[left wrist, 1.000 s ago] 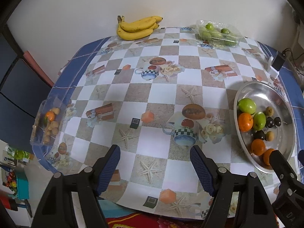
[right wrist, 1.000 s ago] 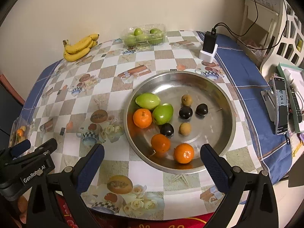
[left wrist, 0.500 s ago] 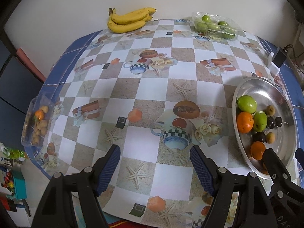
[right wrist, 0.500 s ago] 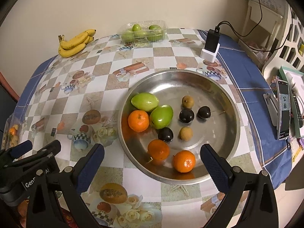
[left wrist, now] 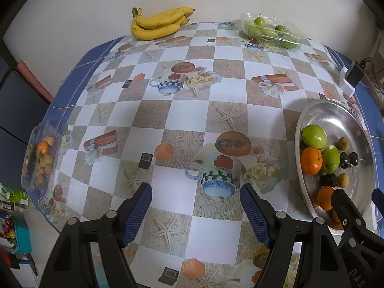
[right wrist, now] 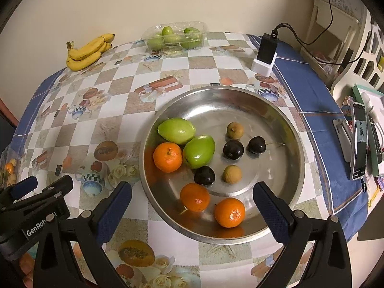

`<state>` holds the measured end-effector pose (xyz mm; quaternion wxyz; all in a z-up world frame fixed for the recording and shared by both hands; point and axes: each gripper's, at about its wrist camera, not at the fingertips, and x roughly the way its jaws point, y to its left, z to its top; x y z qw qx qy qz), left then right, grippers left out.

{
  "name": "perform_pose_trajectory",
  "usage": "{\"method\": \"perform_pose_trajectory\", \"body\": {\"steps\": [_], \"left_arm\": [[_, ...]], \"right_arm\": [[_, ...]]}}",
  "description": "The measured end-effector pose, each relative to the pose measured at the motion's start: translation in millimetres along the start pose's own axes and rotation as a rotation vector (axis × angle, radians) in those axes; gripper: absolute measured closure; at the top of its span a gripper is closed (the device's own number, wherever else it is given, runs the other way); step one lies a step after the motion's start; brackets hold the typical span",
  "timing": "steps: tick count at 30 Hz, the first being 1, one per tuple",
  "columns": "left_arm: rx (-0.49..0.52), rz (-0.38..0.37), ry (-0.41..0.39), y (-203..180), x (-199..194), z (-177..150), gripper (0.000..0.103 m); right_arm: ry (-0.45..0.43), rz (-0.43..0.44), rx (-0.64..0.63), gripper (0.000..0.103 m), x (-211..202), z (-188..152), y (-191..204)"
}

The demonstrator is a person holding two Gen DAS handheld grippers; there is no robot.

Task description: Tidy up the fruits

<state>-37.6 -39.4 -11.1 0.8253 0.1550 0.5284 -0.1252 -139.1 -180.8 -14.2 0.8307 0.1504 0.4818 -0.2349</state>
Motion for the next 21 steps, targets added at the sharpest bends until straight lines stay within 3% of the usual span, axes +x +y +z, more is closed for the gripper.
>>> {"method": "perform_pose_trajectory", "body": {"steps": [21], "left_arm": [[0.004, -0.013, 0.056, -2.3, 20.2, 2.6, 0.024]], "right_arm": [[0.026, -0.031, 0.022, 0.002, 14.1, 3.1, -7.7]]}}
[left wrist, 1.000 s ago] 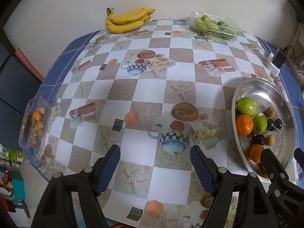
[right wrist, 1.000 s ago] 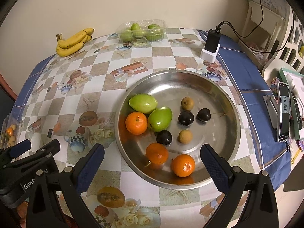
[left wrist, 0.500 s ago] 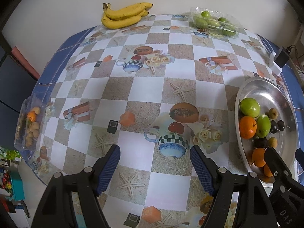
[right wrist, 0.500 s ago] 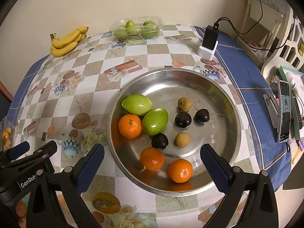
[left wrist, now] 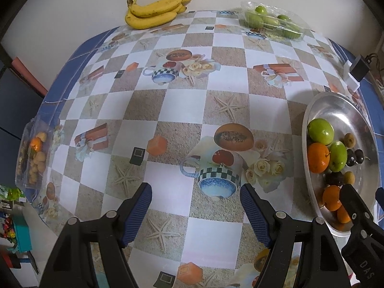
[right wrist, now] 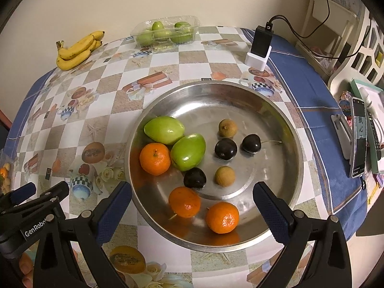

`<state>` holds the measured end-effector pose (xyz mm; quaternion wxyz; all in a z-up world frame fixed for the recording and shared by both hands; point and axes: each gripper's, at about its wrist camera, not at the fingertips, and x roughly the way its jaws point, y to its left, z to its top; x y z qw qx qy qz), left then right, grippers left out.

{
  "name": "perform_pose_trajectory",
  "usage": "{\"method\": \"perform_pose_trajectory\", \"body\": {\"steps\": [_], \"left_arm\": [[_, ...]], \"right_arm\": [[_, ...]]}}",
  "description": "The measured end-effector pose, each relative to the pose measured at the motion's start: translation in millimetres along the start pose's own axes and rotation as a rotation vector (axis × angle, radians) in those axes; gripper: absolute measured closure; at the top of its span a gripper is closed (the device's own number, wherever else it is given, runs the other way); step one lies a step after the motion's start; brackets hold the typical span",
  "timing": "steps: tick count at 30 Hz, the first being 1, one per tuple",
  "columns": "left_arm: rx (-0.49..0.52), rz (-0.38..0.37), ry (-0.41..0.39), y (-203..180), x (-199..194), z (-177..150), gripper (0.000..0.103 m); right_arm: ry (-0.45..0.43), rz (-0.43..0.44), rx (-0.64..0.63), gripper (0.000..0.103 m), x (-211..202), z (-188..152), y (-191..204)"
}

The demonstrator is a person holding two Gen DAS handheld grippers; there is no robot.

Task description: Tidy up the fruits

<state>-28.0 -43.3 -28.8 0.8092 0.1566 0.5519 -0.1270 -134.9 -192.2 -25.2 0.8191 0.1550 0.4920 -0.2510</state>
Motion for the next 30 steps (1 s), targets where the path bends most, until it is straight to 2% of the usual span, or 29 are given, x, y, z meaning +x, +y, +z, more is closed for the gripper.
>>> {"method": "perform_pose_trajectory", "body": {"steps": [30], "left_arm": [[0.010, -0.003, -0.014, 0.4, -6.9, -3.9, 0.024]], "right_arm": [[-0.016, 0.000, 0.004, 0.002, -7.6, -6.5, -3.3]]}}
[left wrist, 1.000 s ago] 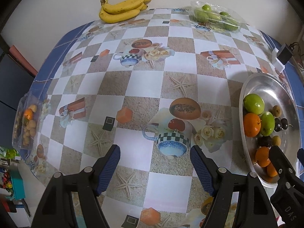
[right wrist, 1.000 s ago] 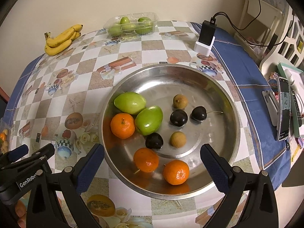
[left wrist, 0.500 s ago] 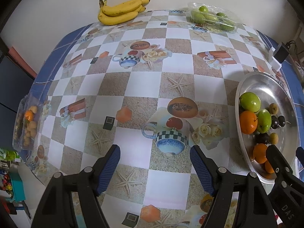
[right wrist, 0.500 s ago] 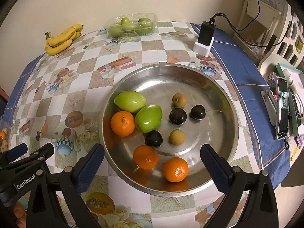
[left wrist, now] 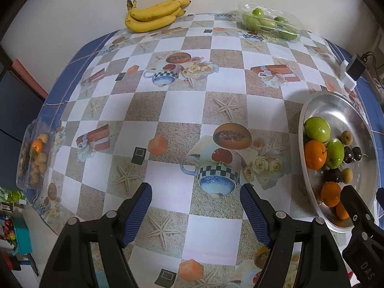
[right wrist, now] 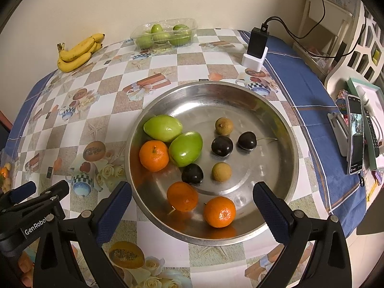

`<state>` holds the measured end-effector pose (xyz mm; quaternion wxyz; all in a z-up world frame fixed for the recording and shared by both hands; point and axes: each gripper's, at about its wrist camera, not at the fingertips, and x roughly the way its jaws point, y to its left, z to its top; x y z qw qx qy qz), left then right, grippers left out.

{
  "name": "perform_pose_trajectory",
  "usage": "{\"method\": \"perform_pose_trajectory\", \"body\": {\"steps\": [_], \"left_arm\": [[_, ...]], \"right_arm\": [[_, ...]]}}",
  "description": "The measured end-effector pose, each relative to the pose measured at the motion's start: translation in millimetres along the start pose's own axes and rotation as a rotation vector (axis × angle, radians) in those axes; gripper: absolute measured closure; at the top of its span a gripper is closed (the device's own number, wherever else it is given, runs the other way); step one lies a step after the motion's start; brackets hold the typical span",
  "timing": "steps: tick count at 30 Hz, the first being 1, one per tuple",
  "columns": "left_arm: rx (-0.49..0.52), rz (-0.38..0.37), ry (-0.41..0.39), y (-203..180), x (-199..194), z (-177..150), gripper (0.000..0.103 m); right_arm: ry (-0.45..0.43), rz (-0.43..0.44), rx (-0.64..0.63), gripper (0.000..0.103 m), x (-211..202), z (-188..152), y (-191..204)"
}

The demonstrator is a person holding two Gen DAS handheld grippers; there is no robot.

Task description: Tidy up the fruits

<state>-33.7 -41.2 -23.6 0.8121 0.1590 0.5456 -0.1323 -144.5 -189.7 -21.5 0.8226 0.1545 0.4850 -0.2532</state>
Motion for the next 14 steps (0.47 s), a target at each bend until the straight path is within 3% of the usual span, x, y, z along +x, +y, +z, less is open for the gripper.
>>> {"method": "perform_pose_trajectory", "body": {"steps": [14], "left_arm": [[-0.017, -0.013, -0.009, 2.1, -1.6, -2.5, 0.024]], "right_arm": [[0.004, 0.001, -0.003, 0.002, 0.1, -1.5, 1.0]]}}
